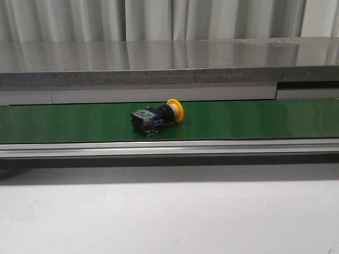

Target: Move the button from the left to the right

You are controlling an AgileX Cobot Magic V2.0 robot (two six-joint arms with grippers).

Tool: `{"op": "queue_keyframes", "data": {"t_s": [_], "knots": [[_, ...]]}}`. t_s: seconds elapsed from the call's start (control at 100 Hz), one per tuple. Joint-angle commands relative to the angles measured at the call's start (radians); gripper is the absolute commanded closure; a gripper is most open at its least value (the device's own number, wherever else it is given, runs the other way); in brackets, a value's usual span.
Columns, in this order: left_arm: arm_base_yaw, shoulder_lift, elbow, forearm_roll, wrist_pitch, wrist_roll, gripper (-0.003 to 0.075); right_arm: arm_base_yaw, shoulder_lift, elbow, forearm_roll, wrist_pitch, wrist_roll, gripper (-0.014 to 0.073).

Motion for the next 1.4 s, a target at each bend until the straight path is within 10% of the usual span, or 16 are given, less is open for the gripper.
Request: {"op": "queue_keyframes", "data": {"t_s": [0.0,0.23,1.39], "knots": [[-0.004,0.007,-0.030,-0.012,-0.082,-0.001,0.0741,0.003,0.011,-0.036,0.061,-0.044,0.000,0.0379],[-0.004,0.007,-0.030,-0.012,-0.082,-0.001,0.0741,0.003,0.011,-0.036,0.087,-0.048,0.000,0.0011],[-0.004,0.007,-0.030,-0.012,-0.082,-0.001,0.0741,0.304,0.607,-0.254,0.360,-0.227,-0.032,0.0012]]}}
